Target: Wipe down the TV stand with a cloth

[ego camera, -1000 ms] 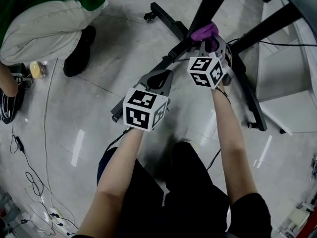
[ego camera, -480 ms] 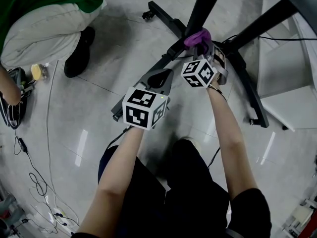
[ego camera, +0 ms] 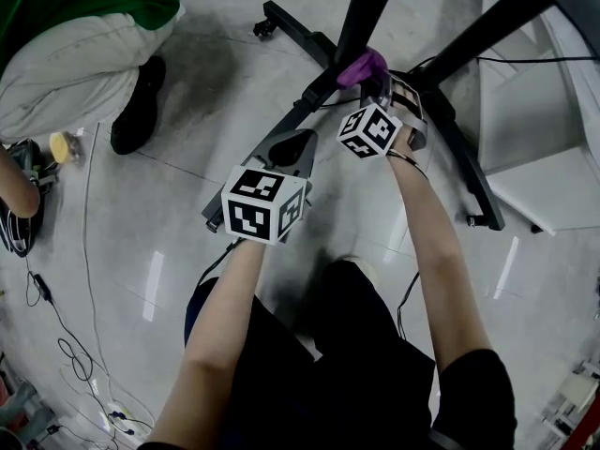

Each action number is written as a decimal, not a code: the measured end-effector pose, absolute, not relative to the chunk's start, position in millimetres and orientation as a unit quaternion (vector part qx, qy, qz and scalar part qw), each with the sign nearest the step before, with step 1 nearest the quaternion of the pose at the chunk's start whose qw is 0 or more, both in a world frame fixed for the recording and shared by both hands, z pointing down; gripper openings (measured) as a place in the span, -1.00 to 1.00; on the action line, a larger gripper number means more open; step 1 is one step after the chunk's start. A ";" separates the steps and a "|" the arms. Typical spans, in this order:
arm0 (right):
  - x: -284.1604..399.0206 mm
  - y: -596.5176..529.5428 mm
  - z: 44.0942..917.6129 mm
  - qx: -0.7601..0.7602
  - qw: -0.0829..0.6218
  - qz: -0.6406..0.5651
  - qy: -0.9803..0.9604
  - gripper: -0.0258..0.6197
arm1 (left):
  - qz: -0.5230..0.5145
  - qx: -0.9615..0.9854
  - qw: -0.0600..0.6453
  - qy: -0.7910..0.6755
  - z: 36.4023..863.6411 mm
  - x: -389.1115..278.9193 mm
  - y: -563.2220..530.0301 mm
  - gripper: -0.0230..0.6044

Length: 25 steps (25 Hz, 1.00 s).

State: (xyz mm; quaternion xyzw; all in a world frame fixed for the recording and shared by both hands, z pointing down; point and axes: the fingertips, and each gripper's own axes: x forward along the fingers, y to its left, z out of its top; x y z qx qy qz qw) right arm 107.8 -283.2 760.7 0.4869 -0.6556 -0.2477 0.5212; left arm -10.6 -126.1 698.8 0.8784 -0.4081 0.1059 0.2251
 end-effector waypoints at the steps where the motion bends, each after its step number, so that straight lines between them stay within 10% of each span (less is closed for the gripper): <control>1: 109.6 -283.3 762.4 0.483 0.527 -0.253 -0.653 -0.71 | 0.107 0.878 0.225 -0.408 699.3 -9.9 -126.3 -0.91; 25: 190.0 -276.8 771.4 0.476 0.609 -0.247 -0.584 -0.71 | 0.103 0.881 0.238 -0.395 703.0 3.5 -123.8 -0.91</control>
